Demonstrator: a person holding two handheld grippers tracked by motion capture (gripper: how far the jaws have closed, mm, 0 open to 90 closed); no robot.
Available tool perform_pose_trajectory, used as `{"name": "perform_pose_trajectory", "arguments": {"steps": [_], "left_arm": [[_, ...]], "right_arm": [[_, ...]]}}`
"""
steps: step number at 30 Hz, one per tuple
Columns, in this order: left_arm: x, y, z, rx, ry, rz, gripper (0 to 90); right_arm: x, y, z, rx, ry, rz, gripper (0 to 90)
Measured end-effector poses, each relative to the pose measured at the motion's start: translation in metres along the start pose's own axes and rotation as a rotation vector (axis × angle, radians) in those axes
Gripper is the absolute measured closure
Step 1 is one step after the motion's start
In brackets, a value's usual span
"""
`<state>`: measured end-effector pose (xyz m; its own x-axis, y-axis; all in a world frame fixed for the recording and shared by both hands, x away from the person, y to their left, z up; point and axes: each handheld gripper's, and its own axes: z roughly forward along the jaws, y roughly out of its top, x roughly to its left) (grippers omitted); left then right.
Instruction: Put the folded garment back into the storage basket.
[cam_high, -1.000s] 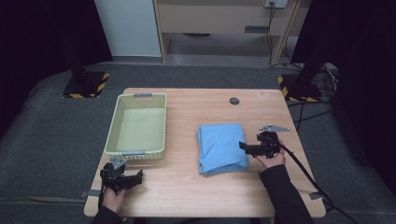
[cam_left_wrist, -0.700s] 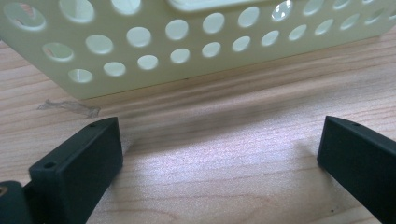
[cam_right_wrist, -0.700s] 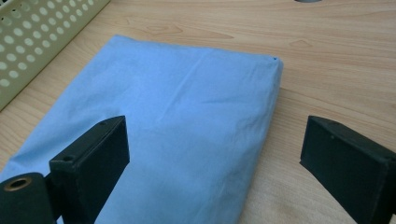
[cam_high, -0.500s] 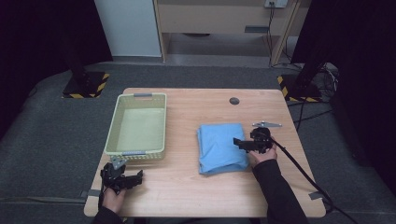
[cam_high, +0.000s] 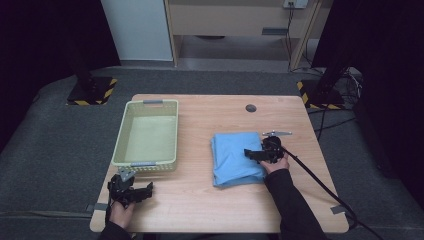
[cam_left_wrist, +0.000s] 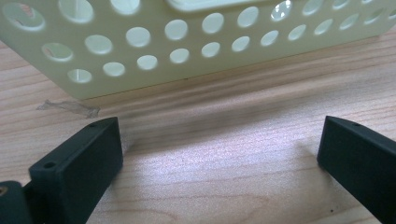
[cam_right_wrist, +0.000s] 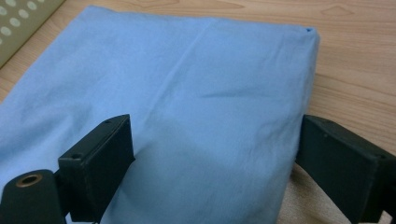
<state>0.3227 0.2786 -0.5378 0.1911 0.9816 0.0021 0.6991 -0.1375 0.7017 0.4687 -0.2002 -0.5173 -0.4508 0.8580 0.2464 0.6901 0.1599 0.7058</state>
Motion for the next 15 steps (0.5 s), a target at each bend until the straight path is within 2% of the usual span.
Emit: {"name": "perform_pose_trajectory", "arguments": {"steps": [15], "left_arm": [[-0.001, 0.000, 0.000, 0.000, -0.006, 0.006, 0.0]], "right_arm": [[-0.006, -0.003, 0.014, 0.030, 0.026, 0.040, 9.2]]}}
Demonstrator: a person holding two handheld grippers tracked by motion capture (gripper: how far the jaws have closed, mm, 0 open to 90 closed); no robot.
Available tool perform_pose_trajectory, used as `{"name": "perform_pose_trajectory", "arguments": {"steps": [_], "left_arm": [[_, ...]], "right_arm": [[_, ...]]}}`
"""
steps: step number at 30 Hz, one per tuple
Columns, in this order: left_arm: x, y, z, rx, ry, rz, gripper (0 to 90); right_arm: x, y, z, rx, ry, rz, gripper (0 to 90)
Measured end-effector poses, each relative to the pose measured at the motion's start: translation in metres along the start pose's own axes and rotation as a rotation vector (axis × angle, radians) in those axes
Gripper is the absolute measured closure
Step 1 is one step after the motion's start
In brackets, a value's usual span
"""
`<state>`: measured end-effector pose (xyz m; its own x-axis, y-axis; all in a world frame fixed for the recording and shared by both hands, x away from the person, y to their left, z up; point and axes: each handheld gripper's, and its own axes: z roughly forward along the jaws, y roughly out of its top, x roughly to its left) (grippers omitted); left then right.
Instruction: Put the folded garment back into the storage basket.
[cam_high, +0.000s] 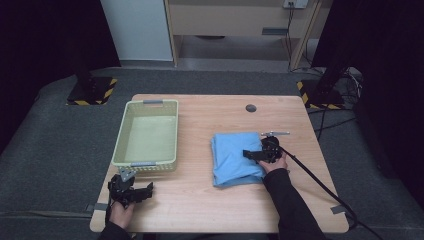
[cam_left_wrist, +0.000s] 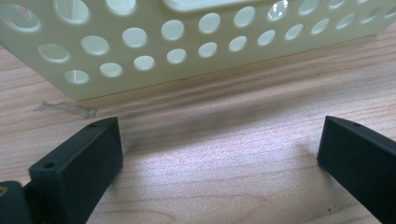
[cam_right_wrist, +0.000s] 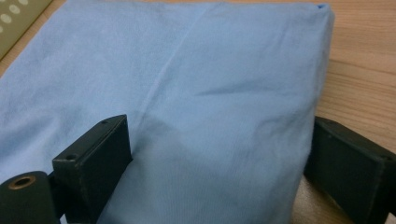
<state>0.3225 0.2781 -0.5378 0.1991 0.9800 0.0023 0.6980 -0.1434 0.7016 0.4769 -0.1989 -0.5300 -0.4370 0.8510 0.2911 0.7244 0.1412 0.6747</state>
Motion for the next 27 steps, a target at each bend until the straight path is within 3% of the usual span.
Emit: {"name": "perform_pose_trajectory", "arguments": {"steps": [4, 8, 18, 20, 23, 27], "left_arm": [[0.000, 0.000, 0.000, 0.000, -0.003, 0.003, 0.0], [0.000, 0.000, 0.000, -0.001, -0.005, 0.005, 0.0], [-0.001, 0.000, 0.000, -0.001, -0.012, 0.011, 0.0], [-0.001, 0.000, 0.000, -0.001, -0.014, 0.014, 0.0], [-0.001, 0.000, 0.000, 0.000, -0.016, 0.016, 0.0], [-0.001, 0.000, 0.000, 0.000, -0.016, 0.016, 0.0]], "right_arm": [[0.001, 0.000, 0.000, -0.004, -0.001, -0.002, 10.3], [0.003, -0.002, 0.000, -0.010, 0.005, -0.012, 17.4], [0.010, -0.007, -0.002, -0.028, -0.010, -0.022, 41.3], [0.010, -0.007, -0.002, -0.033, -0.009, -0.025, 47.4], [0.012, -0.007, -0.004, -0.040, -0.002, -0.033, 63.4], [0.013, -0.007, -0.006, -0.047, -0.003, -0.036, 70.8]]}}
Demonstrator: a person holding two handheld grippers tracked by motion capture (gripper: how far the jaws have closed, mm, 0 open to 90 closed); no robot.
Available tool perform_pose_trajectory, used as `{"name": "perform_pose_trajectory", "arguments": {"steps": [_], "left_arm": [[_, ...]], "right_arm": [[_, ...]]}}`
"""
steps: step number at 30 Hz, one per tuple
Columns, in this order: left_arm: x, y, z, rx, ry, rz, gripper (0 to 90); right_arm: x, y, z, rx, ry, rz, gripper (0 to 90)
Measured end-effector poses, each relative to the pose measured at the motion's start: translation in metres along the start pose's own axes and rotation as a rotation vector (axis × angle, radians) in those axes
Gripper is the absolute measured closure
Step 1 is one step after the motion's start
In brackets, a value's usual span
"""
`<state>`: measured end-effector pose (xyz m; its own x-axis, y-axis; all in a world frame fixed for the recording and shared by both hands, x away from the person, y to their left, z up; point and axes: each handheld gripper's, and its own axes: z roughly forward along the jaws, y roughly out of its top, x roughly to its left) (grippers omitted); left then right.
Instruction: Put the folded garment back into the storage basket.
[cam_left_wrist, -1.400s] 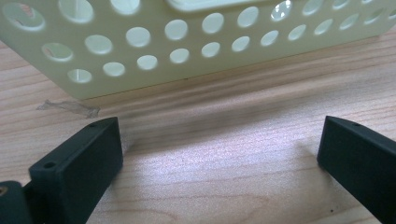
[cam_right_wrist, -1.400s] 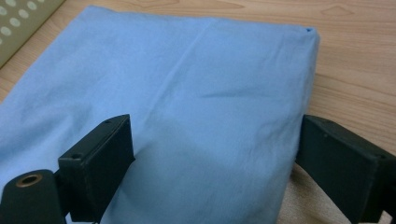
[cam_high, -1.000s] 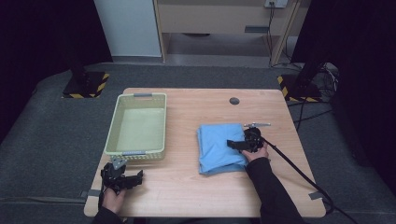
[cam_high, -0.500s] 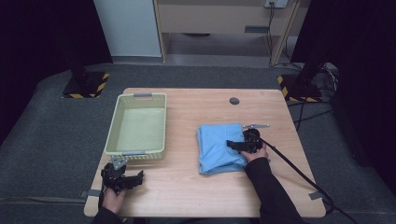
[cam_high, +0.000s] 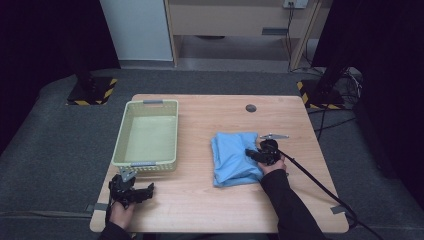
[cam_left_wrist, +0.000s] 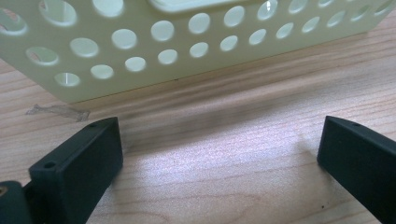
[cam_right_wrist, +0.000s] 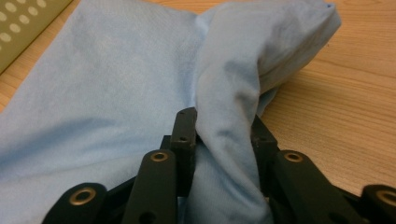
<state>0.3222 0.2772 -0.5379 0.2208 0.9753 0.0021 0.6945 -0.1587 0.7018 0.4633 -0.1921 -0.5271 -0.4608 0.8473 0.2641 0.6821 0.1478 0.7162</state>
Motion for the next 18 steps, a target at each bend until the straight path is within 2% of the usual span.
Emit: {"name": "perform_pose_trajectory", "arguments": {"steps": [5, 11, 18], "left_arm": [[0.000, 0.000, 0.000, 0.000, 0.000, 0.000, 0.0], [0.000, 0.000, 0.000, 0.000, 0.000, 0.000, 0.0], [0.000, 0.000, 0.000, 0.000, 0.000, 0.000, 0.0]], "right_arm": [[0.002, 0.000, -0.002, -0.010, -0.004, 0.011, 73.0], [0.005, 0.007, -0.012, -0.048, 0.029, 0.035, 73.1], [0.019, 0.019, -0.027, -0.100, 0.040, -0.013, 73.1]]}}
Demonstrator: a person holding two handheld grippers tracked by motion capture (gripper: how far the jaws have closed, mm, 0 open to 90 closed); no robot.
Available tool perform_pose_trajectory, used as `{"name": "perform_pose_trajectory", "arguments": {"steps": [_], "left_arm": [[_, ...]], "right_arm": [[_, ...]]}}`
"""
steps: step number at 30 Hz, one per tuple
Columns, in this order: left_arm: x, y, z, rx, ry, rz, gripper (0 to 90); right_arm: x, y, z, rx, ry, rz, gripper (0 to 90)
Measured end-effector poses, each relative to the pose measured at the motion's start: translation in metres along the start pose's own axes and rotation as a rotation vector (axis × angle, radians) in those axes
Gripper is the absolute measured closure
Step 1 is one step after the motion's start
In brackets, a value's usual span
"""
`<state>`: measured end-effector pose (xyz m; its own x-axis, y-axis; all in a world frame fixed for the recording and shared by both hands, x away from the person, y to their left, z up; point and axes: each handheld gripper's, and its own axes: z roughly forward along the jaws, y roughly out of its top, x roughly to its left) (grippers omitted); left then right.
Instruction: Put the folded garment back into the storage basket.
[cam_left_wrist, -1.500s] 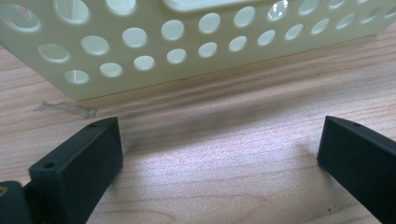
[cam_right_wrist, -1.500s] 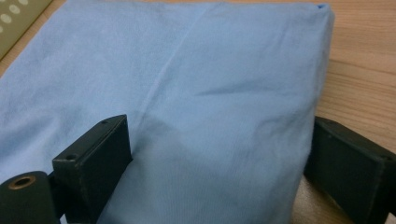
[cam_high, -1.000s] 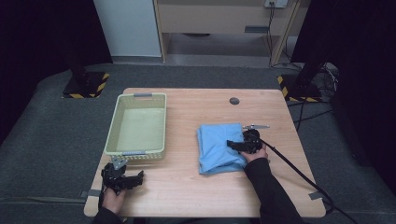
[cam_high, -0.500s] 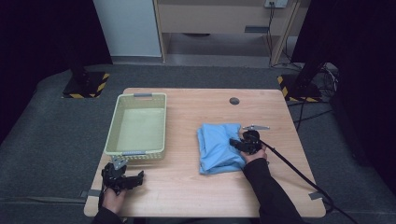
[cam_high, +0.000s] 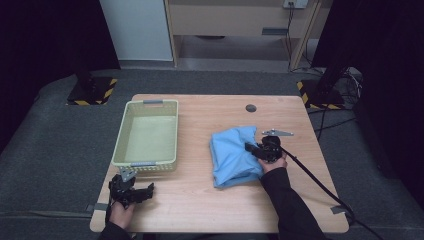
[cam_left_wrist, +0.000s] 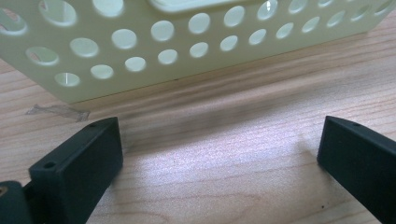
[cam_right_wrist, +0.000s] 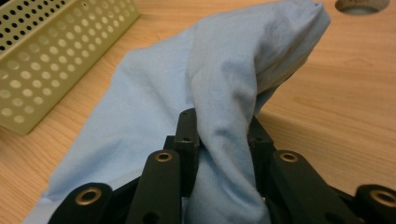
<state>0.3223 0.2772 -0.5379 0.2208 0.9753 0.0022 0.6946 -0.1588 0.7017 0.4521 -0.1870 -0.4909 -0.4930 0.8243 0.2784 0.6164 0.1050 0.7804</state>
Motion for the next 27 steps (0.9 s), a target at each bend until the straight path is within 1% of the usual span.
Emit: {"name": "perform_pose_trajectory", "arguments": {"steps": [10, 18, 27], "left_arm": [[0.000, 0.000, 0.000, 0.000, 0.000, 0.000, 0.0], [0.000, 0.000, 0.000, 0.000, 0.000, 0.000, 0.0], [0.000, 0.000, 0.000, 0.000, 0.000, 0.000, 0.0]], "right_arm": [[0.018, 0.018, -0.016, -0.060, 0.014, -0.061, 73.3], [0.032, 0.030, -0.025, -0.079, 0.021, -0.106, 73.4], [0.052, 0.048, -0.031, -0.098, 0.031, -0.143, 73.3]]}}
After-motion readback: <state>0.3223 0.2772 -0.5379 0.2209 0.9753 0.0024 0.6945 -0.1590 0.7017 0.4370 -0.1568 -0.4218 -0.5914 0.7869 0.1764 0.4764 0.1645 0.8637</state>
